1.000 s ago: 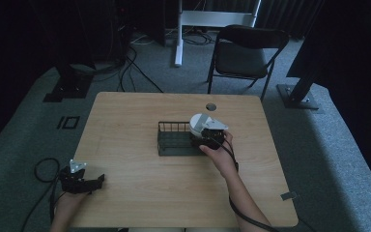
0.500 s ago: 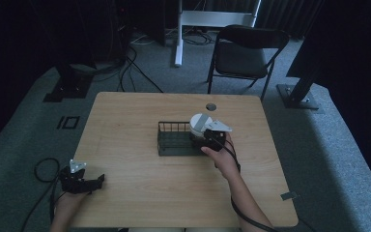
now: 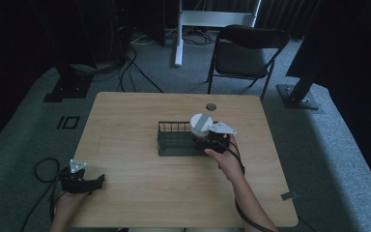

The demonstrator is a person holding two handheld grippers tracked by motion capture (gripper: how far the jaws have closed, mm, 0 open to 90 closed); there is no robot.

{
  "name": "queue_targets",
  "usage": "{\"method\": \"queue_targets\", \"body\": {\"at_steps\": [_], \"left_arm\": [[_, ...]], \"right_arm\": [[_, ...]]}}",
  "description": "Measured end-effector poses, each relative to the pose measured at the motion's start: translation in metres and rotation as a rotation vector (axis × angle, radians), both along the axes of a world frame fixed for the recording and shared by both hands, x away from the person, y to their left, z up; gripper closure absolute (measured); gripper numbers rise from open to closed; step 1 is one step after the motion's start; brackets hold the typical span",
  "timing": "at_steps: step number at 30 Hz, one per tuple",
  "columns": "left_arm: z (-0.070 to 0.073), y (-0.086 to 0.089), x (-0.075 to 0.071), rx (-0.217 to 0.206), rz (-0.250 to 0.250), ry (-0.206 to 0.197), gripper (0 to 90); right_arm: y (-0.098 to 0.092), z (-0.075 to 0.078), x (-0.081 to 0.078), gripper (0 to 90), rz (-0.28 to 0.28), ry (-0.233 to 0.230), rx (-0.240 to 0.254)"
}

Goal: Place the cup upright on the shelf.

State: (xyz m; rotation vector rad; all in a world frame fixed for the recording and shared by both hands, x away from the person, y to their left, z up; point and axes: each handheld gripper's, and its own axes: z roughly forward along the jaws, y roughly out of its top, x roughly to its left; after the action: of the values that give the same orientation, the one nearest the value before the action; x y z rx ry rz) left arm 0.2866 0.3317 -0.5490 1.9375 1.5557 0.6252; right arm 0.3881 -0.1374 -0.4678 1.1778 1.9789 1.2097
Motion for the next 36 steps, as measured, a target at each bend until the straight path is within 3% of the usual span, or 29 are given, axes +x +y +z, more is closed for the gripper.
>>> {"method": "queue_targets", "body": {"at_steps": [23, 36], "left_arm": [[0.0, 0.0, 0.0, 0.0, 0.0, 0.0, 0.1], [0.0, 0.0, 0.0, 0.0, 0.0, 0.0, 0.1]], "right_arm": [[-0.026, -0.003, -0.026, 13.0, -0.001, -0.013, 0.002], [-0.053, -0.026, -0.04, 13.0, -0.031, 0.027, 0.009]]}}
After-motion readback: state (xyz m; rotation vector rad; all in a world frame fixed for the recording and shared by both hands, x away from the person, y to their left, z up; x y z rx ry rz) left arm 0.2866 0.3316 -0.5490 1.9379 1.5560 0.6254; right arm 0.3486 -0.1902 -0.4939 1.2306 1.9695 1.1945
